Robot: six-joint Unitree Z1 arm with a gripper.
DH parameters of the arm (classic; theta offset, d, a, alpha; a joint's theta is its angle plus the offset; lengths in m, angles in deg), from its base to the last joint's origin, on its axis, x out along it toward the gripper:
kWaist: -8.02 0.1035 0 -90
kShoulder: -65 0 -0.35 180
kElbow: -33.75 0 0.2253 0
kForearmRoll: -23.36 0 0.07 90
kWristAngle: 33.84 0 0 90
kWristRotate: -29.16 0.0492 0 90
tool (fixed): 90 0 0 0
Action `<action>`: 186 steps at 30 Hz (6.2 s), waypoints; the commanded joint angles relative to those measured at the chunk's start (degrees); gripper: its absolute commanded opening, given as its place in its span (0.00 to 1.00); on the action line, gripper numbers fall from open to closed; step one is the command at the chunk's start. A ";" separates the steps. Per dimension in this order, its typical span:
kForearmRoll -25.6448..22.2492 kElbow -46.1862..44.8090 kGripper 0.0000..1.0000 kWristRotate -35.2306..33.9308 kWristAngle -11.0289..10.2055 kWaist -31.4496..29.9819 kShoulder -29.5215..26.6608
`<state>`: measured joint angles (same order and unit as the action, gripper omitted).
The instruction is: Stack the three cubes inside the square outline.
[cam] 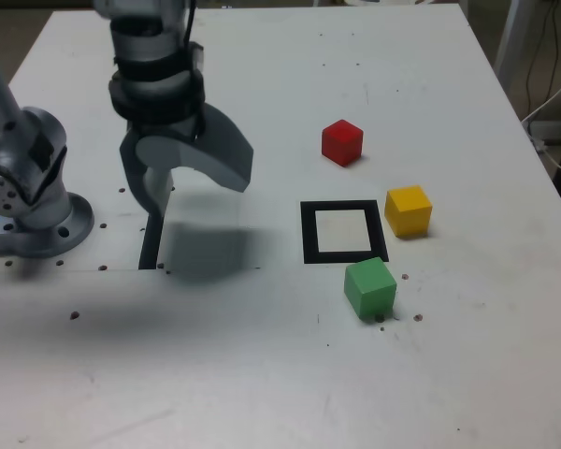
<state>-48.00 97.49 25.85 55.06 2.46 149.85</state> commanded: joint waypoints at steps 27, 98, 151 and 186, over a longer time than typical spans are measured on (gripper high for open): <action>-11.90 21.91 1.00 4.68 -0.71 6.78 8.92; -12.59 43.37 0.94 -6.39 0.68 25.77 35.52; -2.03 37.33 0.12 -4.63 -2.72 24.27 30.80; 3.48 25.47 0.11 -3.00 -3.57 5.95 26.07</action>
<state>-44.79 123.29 23.13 51.65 8.85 176.82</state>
